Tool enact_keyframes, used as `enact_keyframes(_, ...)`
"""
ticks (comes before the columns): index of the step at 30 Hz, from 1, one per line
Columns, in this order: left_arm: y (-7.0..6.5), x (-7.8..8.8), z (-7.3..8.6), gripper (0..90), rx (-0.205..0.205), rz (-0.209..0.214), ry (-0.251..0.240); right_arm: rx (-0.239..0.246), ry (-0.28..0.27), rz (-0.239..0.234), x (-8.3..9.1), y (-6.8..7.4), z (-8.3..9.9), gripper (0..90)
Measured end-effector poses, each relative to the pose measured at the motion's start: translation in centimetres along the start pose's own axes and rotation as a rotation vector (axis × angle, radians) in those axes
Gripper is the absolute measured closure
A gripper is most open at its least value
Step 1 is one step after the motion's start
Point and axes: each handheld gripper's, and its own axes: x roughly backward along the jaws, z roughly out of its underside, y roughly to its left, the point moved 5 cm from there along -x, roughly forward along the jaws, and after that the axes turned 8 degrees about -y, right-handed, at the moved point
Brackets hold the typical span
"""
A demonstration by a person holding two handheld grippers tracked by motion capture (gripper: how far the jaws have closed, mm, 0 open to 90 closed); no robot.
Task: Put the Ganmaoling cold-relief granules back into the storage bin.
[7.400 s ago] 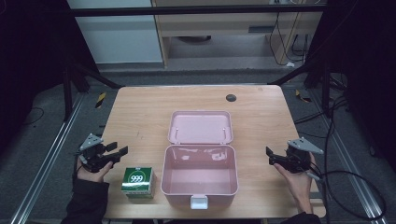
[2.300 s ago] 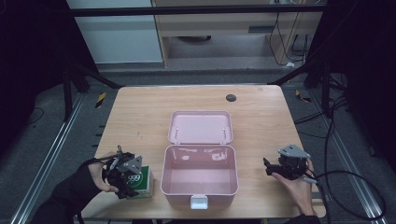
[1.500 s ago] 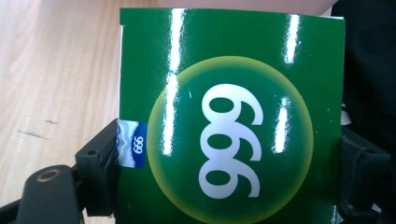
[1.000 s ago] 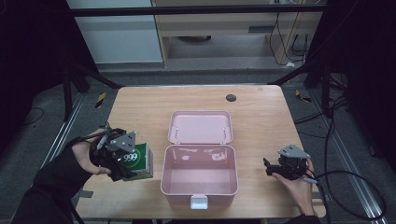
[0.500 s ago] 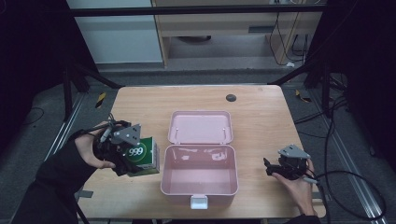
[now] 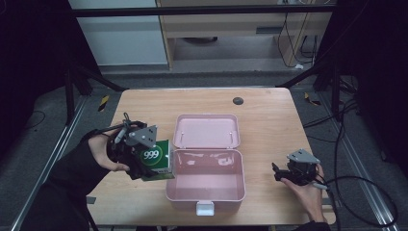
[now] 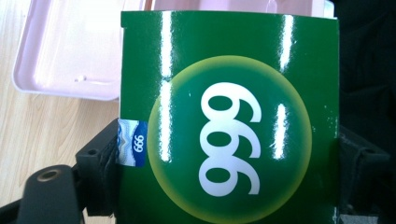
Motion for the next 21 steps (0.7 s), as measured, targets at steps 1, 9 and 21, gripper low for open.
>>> enact_keyframes(1,0.0,-0.1,-0.2,14.8,-0.002,0.004,0.002,0.000,0.000,0.001,0.0,0.0,0.0,5.3)
enact_keyframes(9,0.0,-1.2,-2.0,14.8,-0.033,0.030,0.000,0.001,0.001,0.005,0.0,0.0,0.0,5.4)
enact_keyframes(21,0.0,-2.9,-3.5,14.8,-0.051,0.055,-0.012,-0.006,0.005,0.006,0.1,-0.2,0.2,5.3)
